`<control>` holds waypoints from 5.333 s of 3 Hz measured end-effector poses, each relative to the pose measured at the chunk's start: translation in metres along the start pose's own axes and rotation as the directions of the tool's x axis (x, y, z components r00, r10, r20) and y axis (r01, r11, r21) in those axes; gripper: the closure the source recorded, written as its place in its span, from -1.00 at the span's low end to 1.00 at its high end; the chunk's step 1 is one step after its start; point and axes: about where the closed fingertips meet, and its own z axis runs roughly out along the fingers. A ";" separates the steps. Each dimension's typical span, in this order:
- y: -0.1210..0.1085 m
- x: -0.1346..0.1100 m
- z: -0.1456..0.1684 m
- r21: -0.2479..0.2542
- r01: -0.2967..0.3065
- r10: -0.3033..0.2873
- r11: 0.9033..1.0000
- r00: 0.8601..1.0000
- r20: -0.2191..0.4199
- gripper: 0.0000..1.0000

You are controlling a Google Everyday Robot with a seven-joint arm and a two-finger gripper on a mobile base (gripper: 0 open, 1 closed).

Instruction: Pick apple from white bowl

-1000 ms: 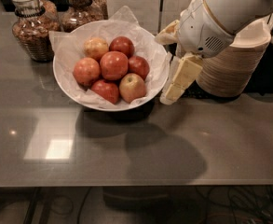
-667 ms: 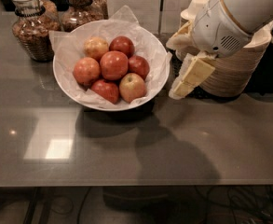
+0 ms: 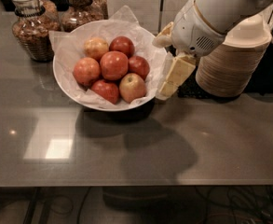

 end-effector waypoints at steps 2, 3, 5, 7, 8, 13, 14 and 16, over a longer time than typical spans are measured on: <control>-0.014 -0.012 0.026 -0.027 0.018 -0.018 0.999 1.000 -0.007 -0.54; -0.014 -0.012 0.027 -0.027 0.019 -0.019 0.999 1.000 -0.007 -0.17; -0.014 -0.012 0.027 -0.027 0.019 -0.019 0.999 1.000 -0.007 0.22; -0.022 -0.018 0.048 -0.059 0.039 -0.039 0.998 0.999 0.006 -0.60; -0.028 -0.029 0.059 -0.067 0.060 -0.058 0.996 0.998 0.028 -0.60; -0.062 -0.056 0.101 0.048 0.165 -0.168 0.985 0.984 0.065 -0.70; -0.064 -0.055 0.109 0.041 0.162 -0.164 0.986 0.984 0.069 -0.66; -0.065 -0.051 0.113 0.039 0.155 -0.157 0.987 0.985 0.066 0.12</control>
Offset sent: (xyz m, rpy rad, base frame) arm 0.0312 0.0341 -0.0179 -0.0210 0.0251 0.0357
